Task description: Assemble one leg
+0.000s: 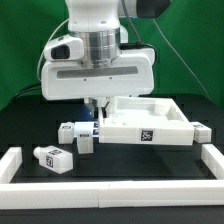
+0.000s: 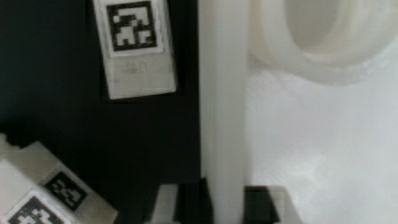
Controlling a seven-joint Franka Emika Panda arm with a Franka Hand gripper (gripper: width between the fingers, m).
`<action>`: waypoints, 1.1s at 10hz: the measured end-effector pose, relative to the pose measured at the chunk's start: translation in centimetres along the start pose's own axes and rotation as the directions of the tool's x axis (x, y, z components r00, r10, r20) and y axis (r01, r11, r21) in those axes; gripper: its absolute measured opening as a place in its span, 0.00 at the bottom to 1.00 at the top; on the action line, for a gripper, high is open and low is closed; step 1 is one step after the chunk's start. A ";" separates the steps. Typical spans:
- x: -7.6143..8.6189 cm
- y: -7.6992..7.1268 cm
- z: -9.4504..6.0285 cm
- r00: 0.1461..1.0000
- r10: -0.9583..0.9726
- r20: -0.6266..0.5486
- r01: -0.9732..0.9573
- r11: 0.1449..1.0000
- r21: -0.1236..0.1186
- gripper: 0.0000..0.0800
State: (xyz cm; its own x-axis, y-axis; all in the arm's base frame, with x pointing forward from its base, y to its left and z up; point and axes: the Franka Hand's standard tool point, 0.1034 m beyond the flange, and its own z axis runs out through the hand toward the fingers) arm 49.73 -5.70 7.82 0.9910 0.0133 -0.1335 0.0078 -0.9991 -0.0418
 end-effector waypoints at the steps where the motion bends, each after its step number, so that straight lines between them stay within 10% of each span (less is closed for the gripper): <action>1: 0.0 0.0 0.1 1.000 0.000 0.002 0.000 1.000 0.000 0.07; 4: 0.6 -0.2 0.7 1.000 0.001 0.007 -0.001 1.000 -0.005 0.07; 8: 6.8 -0.5 3.1 0.996 -0.067 -0.066 0.064 0.997 -0.046 0.07; 11: 6.6 -0.4 3.3 0.996 -0.066 -0.062 0.063 0.997 -0.046 0.07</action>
Offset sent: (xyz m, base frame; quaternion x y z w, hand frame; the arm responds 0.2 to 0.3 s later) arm 0.0298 0.0051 -0.0118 -0.0126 0.0074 -0.0286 0.9995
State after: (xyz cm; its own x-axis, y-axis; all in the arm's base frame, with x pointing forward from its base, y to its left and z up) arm 55.86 -5.05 3.64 0.9947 0.0765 -0.0688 0.0764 -0.9971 -0.0042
